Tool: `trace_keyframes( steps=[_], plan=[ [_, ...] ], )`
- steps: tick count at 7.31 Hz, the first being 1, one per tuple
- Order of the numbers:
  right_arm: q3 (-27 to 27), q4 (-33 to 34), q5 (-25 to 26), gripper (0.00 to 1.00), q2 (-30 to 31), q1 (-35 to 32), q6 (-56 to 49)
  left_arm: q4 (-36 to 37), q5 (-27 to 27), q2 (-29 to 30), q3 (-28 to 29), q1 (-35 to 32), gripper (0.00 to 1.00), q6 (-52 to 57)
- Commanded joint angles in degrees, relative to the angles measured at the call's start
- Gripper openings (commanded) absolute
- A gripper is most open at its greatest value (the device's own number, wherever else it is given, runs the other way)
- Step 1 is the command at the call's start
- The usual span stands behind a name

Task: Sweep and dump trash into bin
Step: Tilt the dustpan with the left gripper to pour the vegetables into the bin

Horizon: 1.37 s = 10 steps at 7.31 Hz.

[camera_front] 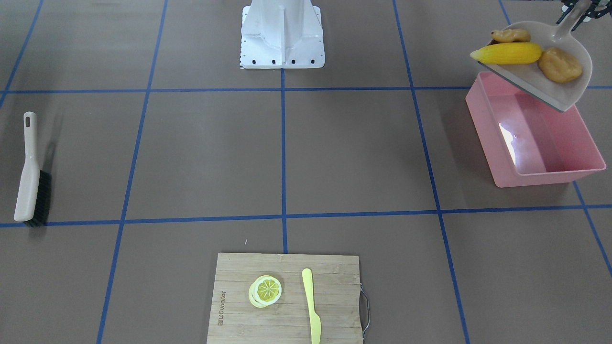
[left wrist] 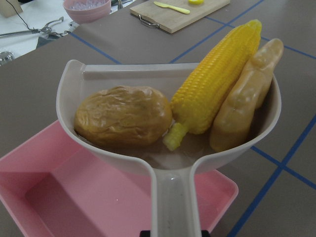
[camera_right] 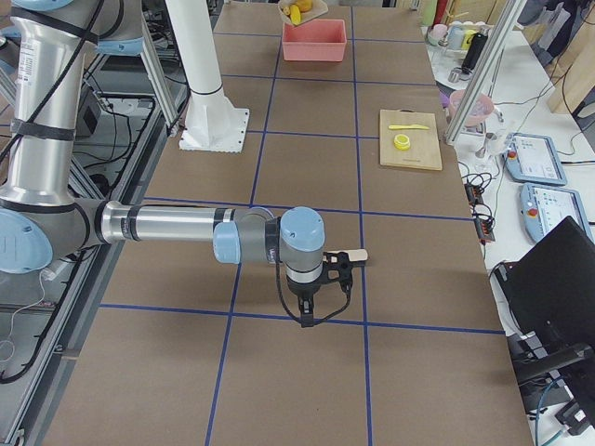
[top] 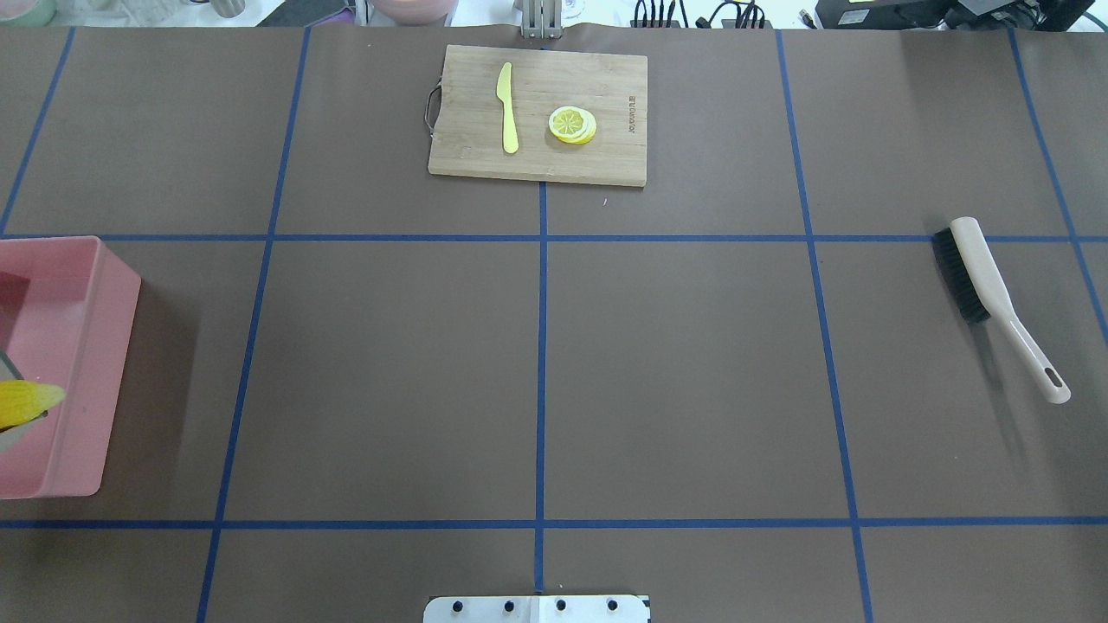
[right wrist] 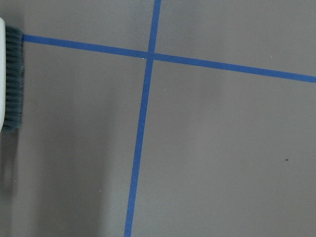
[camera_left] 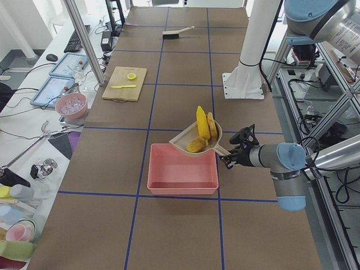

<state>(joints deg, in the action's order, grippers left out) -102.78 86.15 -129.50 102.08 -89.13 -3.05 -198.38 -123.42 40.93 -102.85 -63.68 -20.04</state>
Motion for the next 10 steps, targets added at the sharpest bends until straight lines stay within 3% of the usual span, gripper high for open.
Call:
trace_keyframes(
  steps=[1,3,5,7,10],
  plan=[
    [0.2,0.1,-0.1,1.00,0.4,0.0,-0.1,0.4,-1.6,-2.2,1.6,-1.2,0.00,-0.4],
    [0.6,0.1,0.0,1.00,0.0,0.1,0.1,0.8,-7.0,-2.3,4.7,-1.4,0.00,-1.9],
    [1.9,0.1,-0.1,1.00,0.0,0.1,0.2,1.0,-8.0,-2.3,6.5,-1.5,0.00,-2.2],
    [1.7,-0.1,-0.1,1.00,-0.4,0.1,0.1,4.7,-14.2,-3.8,6.4,-2.3,0.00,-2.2],
    [4.2,-1.2,0.0,1.00,-0.1,0.1,0.3,8.3,-15.7,-5.1,6.3,-2.6,0.00,-2.1]
  ],
)
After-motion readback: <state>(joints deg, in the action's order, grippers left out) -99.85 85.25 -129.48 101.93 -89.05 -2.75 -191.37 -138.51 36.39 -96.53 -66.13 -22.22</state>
